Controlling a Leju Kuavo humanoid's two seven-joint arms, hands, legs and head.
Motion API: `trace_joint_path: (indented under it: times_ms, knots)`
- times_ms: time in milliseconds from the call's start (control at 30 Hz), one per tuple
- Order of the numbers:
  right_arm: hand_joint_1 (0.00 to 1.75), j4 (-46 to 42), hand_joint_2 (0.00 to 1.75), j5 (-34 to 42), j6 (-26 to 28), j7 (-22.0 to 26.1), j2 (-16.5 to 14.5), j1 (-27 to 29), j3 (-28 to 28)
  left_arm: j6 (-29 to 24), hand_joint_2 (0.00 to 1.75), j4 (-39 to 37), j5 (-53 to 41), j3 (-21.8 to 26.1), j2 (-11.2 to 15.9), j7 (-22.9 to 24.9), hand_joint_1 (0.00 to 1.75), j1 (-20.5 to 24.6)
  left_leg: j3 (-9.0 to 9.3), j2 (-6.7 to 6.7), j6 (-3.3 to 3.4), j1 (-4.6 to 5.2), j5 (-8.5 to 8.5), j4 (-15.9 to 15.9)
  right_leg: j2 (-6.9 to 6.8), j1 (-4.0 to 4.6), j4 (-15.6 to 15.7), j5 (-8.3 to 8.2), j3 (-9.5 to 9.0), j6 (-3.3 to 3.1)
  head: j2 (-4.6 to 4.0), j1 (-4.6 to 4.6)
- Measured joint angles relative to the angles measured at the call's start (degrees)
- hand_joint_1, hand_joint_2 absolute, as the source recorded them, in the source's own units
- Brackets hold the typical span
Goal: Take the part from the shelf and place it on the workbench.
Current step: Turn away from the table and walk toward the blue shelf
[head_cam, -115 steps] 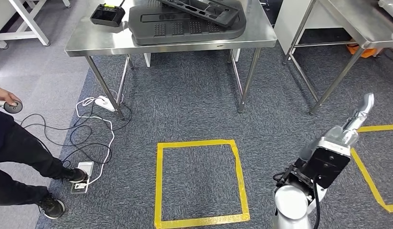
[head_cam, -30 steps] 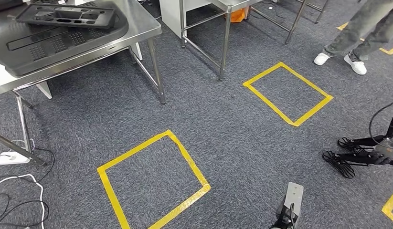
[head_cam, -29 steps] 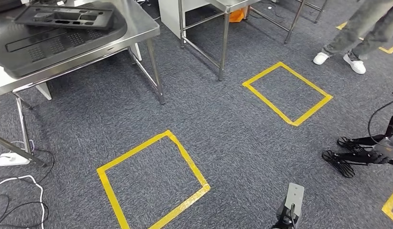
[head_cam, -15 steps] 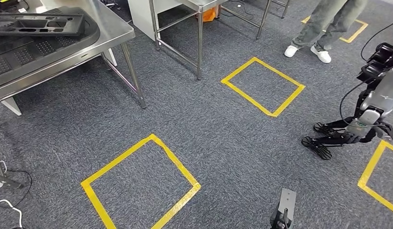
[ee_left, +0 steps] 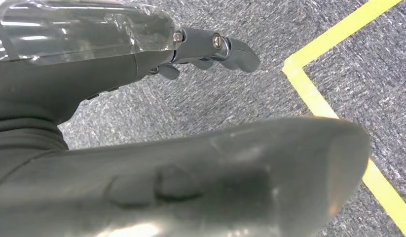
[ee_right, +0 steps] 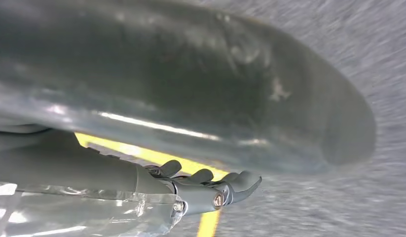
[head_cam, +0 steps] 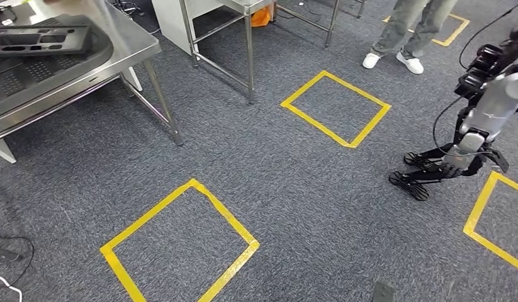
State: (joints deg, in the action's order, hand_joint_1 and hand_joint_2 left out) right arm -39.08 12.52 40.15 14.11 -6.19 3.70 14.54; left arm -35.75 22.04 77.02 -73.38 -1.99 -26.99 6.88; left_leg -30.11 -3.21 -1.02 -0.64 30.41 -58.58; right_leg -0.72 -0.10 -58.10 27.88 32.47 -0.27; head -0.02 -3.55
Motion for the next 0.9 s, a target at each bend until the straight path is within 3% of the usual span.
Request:
trace_joint_path:
  times_ms: [67, 133, 167, 200, 233, 267, 333, 400, 467, 533, 633, 700, 733, 767, 833, 900]
  knots:
    - [0.0, 2.3, 0.0, 1.6, 0.0, -0.8, 0.0, -0.7, -1.1, 0.0, 0.0, 0.0, 0.2, 0.0, 0.0, 0.0, 0.0, 0.0, -1.46, 1.41, -0.51, -0.05, 2.62, -3.8, 0.58, -0.28, 0.6, -0.39, -0.22, -0.68, 0.0, 0.53]
    - [0.0, 4.5, 0.0, 2.6, 0.0, -1.2, 0.0, -1.6, -2.3, 0.0, 0.0, 0.0, 0.4, 0.0, 0.0, 0.0, 0.0, -0.1, -4.77, 2.5, -0.73, -0.04, 6.09, -11.1, 1.34, -0.16, 0.5, -0.41, -0.18, -1.04, 0.0, 1.37]
    - [0.0, 5.6, 0.0, 2.8, 0.0, -1.3, 0.0, -1.9, -2.8, 0.0, 0.0, 0.0, 0.4, 0.0, 0.0, 0.1, 0.0, -0.2, -6.12, 2.68, -0.78, -0.02, 6.92, -14.0, 1.78, -0.1, 0.4, -0.37, -0.19, -1.1, 0.0, 1.69]
    - [0.0, 6.7, 0.0, 3.1, 0.0, -1.5, 0.1, -2.2, -3.3, 0.0, 0.0, 0.0, 0.4, 0.0, 0.0, 0.1, 0.0, -0.2, -6.68, 2.74, -0.78, -0.02, 6.67, -15.0, 2.23, -0.05, 0.3, -0.33, -0.2, -1.13, 0.0, 1.88]
    - [0.0, 7.6, 0.0, 3.4, 0.0, -1.7, 0.1, -2.4, -3.8, 0.0, 0.0, 0.0, 0.4, 0.0, 0.0, 0.1, 0.0, -0.2, -6.25, 2.78, -0.72, -0.03, 5.37, -13.9, 2.72, -0.04, 0.2, -0.29, -0.23, -1.12, 0.0, 2.0]
    - [0.0, 8.4, 0.0, 3.7, 0.0, -1.9, 0.1, -2.6, -4.3, -0.1, 0.0, 0.0, 0.5, 0.0, 0.0, 0.2, 0.0, -0.2, -4.88, 2.97, -0.59, -0.05, 3.29, -10.7, 3.24, -0.04, 0.1, -0.22, -0.26, -1.06, 0.0, 2.1]
    - [0.0, 9.9, 0.0, 4.3, -0.1, -2.4, 0.2, -3.0, -5.4, -0.1, 0.0, 0.0, 0.4, 0.0, 0.0, 0.4, 0.0, -0.2, -1.9, 4.62, -0.21, -0.18, 0.05, -3.5, 4.27, 0.0, -0.4, -0.03, -0.07, -0.74, 0.0, 2.4]
    - [0.0, 11.2, 0.0, 4.7, -0.2, -2.7, 0.2, -3.5, -6.5, -0.3, 0.0, 0.2, 0.3, -0.1, 0.0, 0.7, 0.0, -0.2, -0.83, 5.91, 0.12, -0.21, -0.72, -0.3, 5.17, -0.02, -0.8, 0.02, 0.41, -0.21, 0.0, 2.53]
    - [0.0, 12.3, 0.0, 5.1, -0.2, -3.1, 0.2, -3.7, -7.6, -0.6, 0.0, 0.5, 0.1, -0.1, 0.0, 1.0, 0.0, -0.2, -0.8, 5.33, 0.6, -0.12, -0.84, 0.0, 5.93, -0.2, -0.8, -0.08, 0.68, 0.45, 0.0, 2.45]
    - [0.0, 13.1, 0.0, 5.2, -0.2, -3.6, 0.3, -3.7, -8.7, -0.8, 0.0, 0.8, -0.1, -0.1, 0.0, 1.3, 0.0, -0.1, -0.56, 4.35, 1.3, -0.25, -1.13, 0.6, 5.0, -0.23, -2.3, 1.0, 1.23, 1.08, 0.0, 2.13]
    - [0.0, 13.7, 0.0, 5.2, -0.1, -4.5, 0.4, -4.0, -10.7, -0.9, 0.0, 1.2, -0.4, -0.2, 0.0, 1.8, 0.0, -0.1, -0.4, 2.55, 1.86, -0.32, -1.21, 0.8, 2.12, -0.41, -11.4, 5.86, 5.46, 1.87, 0.0, 0.82]
    - [0.0, 14.0, 0.0, 5.2, -0.2, -5.2, 0.4, -3.9, -11.8, -0.9, 0.0, 1.3, -0.6, -0.2, 0.1, 1.9, 0.0, -0.2, -0.34, 1.38, 1.94, -0.29, -1.08, 0.8, 1.39, -0.71, -16.1, 7.07, 7.65, 2.23, 0.0, 0.45]
    - [0.0, 14.1, 0.0, 5.2, -0.2, -5.5, 0.5, -3.8, -12.2, -0.9, 0.0, 1.4, -0.7, -0.2, 0.1, 2.0, 0.0, -0.2, -0.25, 0.89, 1.89, -0.32, -0.99, 0.8, 1.15, -0.85, -15.4, 6.14, 7.29, 2.32, 0.0, 0.27]
    - [0.0, 14.2, 0.0, 5.3, -0.3, -5.7, 0.6, -3.7, -12.6, -0.9, 0.0, 1.5, -0.8, -0.2, 0.1, 2.1, 0.0, -0.2, -0.09, 0.45, 1.76, -0.38, -0.88, 0.8, 0.81, -0.98, -12.6, 4.34, 5.83, 2.37, 0.0, 0.03]
    - [0.0, 14.2, 0.0, 5.3, -0.3, -6.1, 0.7, -3.8, -13.4, -0.9, 0.0, 1.7, -1.0, -0.2, 0.1, 2.3, 0.0, -0.1, 0.31, -0.31, 1.23, -0.3, -0.51, 0.7, -0.82, -0.91, -4.8, 1.02, 1.95, 2.22, 0.0, -0.48]
    - [0.0, 14.2, 0.0, 5.6, -0.2, -6.8, 0.8, -3.9, -14.5, -0.9, 0.0, 1.9, -1.3, -0.4, 0.2, 2.6, 0.0, 0.0, 0.59, -0.9, 0.59, -0.08, -0.24, 0.7, -1.77, -0.52, -0.9, 0.1, 0.25, 1.59, 0.0, -0.42]
